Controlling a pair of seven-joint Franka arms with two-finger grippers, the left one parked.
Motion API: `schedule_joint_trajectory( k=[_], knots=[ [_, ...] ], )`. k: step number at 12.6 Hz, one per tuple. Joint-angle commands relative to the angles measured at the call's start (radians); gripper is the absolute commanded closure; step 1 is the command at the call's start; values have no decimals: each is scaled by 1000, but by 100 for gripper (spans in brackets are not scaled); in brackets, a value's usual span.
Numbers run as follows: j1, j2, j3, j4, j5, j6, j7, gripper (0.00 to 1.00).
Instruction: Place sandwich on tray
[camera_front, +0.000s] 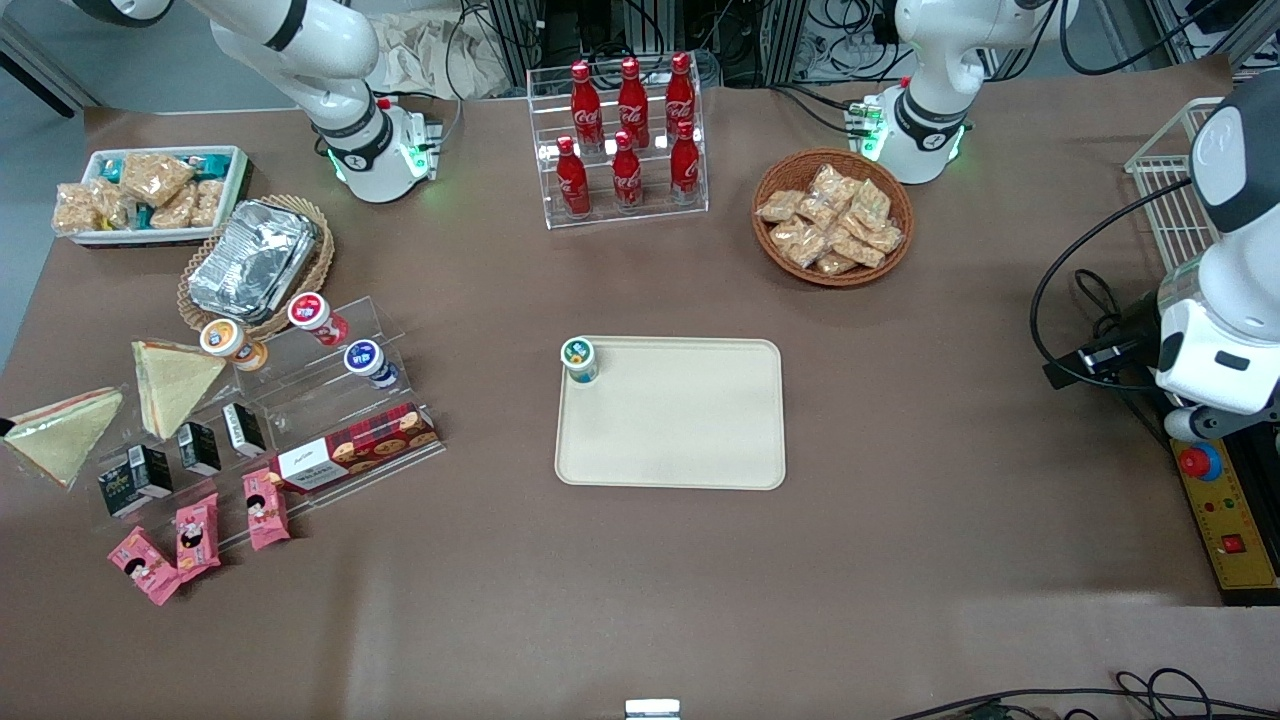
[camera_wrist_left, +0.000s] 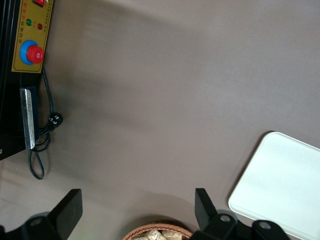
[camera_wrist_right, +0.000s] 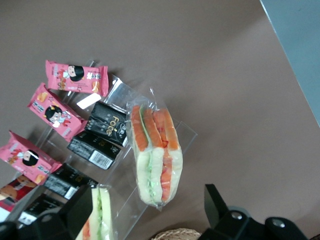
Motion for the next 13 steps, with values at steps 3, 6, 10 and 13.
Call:
schedule_joint_trajectory(
  k=[3,6,10,13],
  knots=[
    [-15,56,3,20,61,64,-72,1],
    [-21,72,1,18,109,67,-114,1],
    [-35,80,1,17,109,74,-117,1],
    [-47,101,3,14,110,86,-152,1]
  ],
)
